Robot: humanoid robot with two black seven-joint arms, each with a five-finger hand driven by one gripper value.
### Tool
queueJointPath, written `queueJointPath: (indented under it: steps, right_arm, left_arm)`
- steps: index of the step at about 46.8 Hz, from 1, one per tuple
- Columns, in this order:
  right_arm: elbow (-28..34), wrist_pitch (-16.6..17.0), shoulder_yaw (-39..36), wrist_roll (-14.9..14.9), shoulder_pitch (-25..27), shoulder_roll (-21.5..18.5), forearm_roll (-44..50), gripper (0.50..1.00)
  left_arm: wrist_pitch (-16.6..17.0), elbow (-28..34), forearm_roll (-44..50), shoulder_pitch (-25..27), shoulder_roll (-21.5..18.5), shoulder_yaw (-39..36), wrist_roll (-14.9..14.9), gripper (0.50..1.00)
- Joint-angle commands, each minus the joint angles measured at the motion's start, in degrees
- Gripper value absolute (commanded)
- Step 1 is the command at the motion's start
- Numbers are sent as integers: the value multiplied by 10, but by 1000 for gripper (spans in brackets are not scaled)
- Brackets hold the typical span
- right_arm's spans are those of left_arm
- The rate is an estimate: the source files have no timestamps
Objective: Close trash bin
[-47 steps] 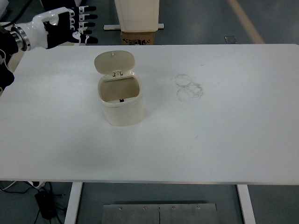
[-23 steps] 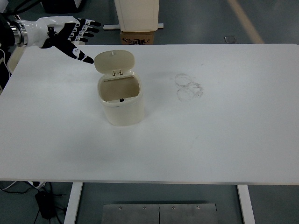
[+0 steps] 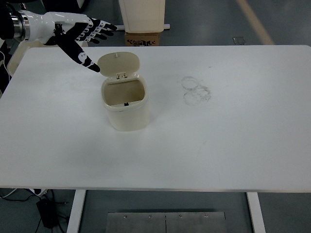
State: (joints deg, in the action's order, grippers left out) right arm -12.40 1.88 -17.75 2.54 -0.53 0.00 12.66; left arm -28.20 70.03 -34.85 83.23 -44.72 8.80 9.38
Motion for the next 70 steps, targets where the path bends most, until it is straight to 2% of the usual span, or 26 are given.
queueJointPath:
  steps: [1, 8, 16, 24, 45, 70]
  right_arm:
    - [0, 0, 0, 0, 0, 0, 0, 993]
    - [0, 0, 0, 0, 0, 0, 0, 991]
    - [0, 1, 0, 0, 0, 0, 0, 993]
    - [0, 1, 0, 0, 0, 0, 0, 991]
    - [0, 1, 0, 0, 0, 0, 0, 993]
    - [0, 0, 0, 0, 0, 0, 0, 993]
  left_arm:
    - [0, 11, -8, 0, 2, -11, 0, 1000]
    - [-2, 36, -13, 2, 3, -12, 1, 1000]
    - [-22, 62, -13, 3, 2, -12, 2, 1000]
    - [-30, 68, -13, 0, 2, -12, 36, 1000]
    - [-57, 87, -13, -16, 9, -25, 37, 1000]
    - [-57, 95, -37, -38, 17, -25, 37, 1000]
